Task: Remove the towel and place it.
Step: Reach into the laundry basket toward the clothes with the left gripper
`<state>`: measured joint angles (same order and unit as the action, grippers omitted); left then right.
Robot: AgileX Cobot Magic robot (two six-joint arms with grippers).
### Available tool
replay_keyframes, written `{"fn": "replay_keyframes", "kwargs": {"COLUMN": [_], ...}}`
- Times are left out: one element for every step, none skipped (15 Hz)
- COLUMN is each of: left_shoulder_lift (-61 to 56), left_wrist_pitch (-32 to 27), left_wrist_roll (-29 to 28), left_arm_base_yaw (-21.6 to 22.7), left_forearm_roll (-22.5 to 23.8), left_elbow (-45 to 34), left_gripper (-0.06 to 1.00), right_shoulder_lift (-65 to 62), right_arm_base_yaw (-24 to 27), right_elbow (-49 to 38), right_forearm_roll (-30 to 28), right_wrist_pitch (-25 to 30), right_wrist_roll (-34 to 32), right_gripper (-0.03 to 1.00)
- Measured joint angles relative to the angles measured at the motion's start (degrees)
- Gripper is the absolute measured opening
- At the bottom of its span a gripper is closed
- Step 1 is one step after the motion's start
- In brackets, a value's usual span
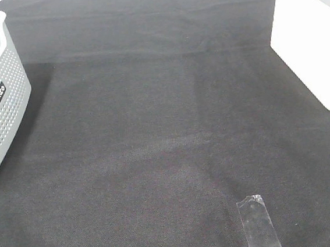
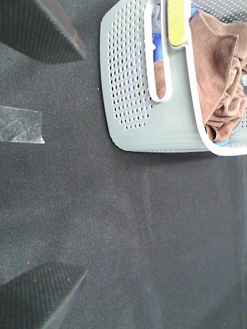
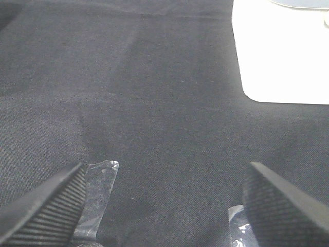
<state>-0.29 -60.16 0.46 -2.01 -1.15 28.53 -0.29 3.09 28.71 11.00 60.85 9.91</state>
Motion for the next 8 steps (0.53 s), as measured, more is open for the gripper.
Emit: {"fn": "replay_keyframes", "kwargs": {"left_shoulder_lift": [0.0,0.0,0.0,0.0,0.0,0.0,0.0,0.0], "left_wrist_pitch": [0.0,0.0,0.0,0.0,0.0,0.0,0.0,0.0], "left_wrist_roll": [0.06,0.06,0.06,0.06,0.11,0.11,0.11,0.11], "left_arm_base_yaw": [0.0,0.0,0.0,0.0,0.0,0.0,0.0,0.0], "left_forearm_roll": [0.0,0.0,0.0,0.0,0.0,0.06,0.11,0.11], "left_elbow": [0.0,0.0,0.0,0.0,0.0,0.0,0.0,0.0], "left_gripper": [0.99,0.99,0.99,0.99,0.99,0.99,0.99,0.99], "right_shoulder_lift": [0.0,0.0,0.0,0.0,0.0,0.0,0.0,0.0], "right_arm_base_yaw": [0.0,0.0,0.0,0.0,0.0,0.0,0.0,0.0], "right_elbow": [0.0,0.0,0.0,0.0,0.0,0.0,0.0,0.0], "right_forearm_roll": [0.0,0.0,0.0,0.0,0.0,0.0,0.0,0.0], "right_wrist_pitch": [0.0,0.0,0.0,0.0,0.0,0.0,0.0,0.0], "right_wrist_roll": [0.0,0.0,0.0,0.0,0.0,0.0,0.0,0.0], "right_gripper": [0.76,0.76,0.76,0.76,0.76,0.76,0.76,0.76]}}
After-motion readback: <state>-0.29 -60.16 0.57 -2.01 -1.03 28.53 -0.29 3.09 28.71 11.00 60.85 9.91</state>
